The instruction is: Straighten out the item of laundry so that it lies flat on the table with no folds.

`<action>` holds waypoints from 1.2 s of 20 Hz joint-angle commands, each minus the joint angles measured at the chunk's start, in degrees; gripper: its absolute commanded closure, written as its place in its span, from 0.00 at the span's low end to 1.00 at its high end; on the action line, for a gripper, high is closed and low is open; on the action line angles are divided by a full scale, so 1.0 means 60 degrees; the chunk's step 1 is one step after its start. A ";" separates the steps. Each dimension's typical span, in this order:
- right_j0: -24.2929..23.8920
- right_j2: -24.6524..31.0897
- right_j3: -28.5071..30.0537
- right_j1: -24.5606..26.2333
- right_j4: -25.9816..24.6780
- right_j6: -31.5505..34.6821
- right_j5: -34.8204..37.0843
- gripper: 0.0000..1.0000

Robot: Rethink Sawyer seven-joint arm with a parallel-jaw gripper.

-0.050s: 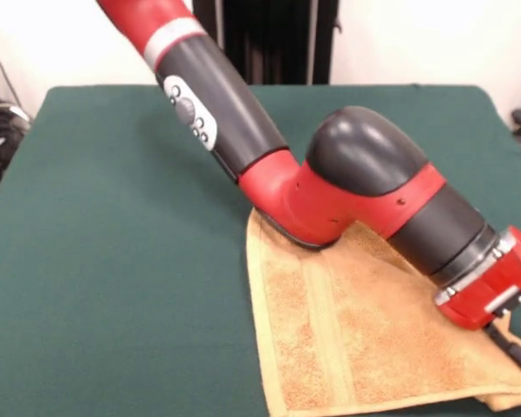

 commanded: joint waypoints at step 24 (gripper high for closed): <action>0.4909 -0.9109 0.0826 -0.7122 0.5944 0.5828 0.3500 0.00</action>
